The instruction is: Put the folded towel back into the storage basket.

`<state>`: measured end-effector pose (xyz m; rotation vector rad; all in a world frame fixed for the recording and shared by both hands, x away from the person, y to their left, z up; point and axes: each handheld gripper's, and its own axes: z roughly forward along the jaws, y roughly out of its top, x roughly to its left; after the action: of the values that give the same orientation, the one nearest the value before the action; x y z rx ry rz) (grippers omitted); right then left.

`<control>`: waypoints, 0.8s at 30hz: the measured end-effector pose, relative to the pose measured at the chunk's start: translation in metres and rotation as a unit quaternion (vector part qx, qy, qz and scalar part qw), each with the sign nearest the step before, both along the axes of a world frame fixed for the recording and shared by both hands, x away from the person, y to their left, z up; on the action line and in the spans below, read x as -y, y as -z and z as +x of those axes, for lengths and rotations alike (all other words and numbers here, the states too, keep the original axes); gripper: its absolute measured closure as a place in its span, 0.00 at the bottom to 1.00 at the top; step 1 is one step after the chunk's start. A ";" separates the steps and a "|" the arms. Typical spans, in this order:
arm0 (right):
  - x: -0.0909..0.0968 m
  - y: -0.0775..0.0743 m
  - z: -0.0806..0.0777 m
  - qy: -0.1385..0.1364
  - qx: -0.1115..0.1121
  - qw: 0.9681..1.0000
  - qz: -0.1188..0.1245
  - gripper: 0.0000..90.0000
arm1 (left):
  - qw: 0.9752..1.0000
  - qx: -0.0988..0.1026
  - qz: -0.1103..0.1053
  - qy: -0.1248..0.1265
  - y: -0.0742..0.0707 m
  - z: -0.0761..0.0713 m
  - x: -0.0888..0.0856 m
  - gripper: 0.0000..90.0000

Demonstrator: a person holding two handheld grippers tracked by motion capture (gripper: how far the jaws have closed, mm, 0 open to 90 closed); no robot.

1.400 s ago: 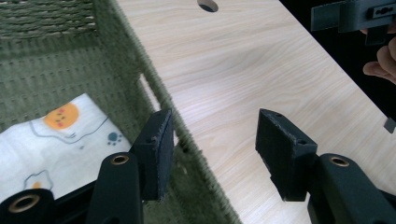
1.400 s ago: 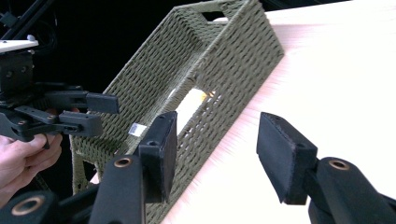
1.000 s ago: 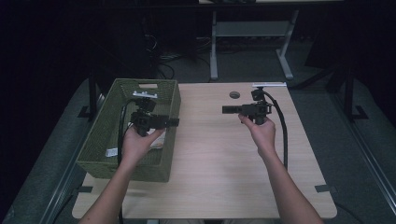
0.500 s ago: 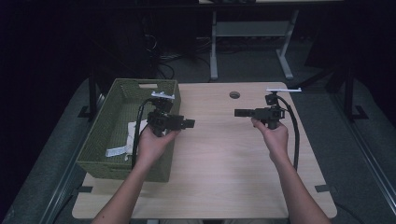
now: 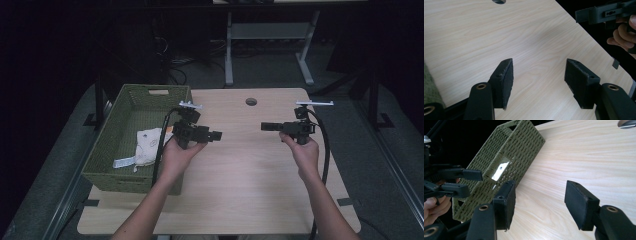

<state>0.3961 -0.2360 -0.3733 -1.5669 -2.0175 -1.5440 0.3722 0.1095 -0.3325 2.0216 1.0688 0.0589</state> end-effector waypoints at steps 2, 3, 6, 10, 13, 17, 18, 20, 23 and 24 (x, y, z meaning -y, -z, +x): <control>0.003 0.002 -0.002 0.001 -0.001 1.000 0.000 0.46 | 1.000 0.001 -0.001 0.002 0.002 -0.001 0.005 0.45; 0.005 0.002 -0.003 0.002 -0.002 1.000 -0.001 0.46 | 1.000 -0.001 0.000 0.003 0.002 -0.001 0.007 0.45; 0.011 0.004 -0.005 0.005 -0.002 1.000 -0.001 0.45 | 1.000 -0.003 -0.003 0.008 0.005 -0.001 0.013 0.44; 0.019 0.008 -0.010 0.008 -0.005 1.000 -0.002 0.45 | 1.000 -0.004 -0.001 0.013 0.008 -0.002 0.022 0.44; 0.025 0.012 -0.013 0.010 -0.007 1.000 -0.004 0.45 | 1.000 -0.006 -0.003 0.016 0.011 -0.003 0.027 0.44; 0.032 0.018 -0.018 0.015 -0.012 1.000 -0.002 0.45 | 1.000 -0.006 -0.005 0.020 0.013 -0.005 0.037 0.44; 0.034 0.019 -0.019 0.016 -0.013 1.000 -0.003 0.45 | 1.000 -0.006 -0.004 0.022 0.014 -0.005 0.039 0.44; 0.038 0.021 -0.021 0.018 -0.013 1.000 -0.002 0.45 | 1.000 -0.007 -0.006 0.024 0.016 -0.006 0.044 0.44; 0.042 0.022 -0.024 0.019 -0.014 1.000 -0.003 0.45 | 1.000 -0.010 -0.001 0.029 0.020 -0.007 0.051 0.44; 0.043 0.023 -0.025 0.020 -0.015 1.000 -0.003 0.45 | 1.000 -0.011 -0.004 0.028 0.021 -0.007 0.053 0.44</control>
<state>0.3714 -0.2794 -0.3959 -1.6321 -1.9886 -1.5201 0.3651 0.0568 -0.3534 2.0487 1.0237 0.0034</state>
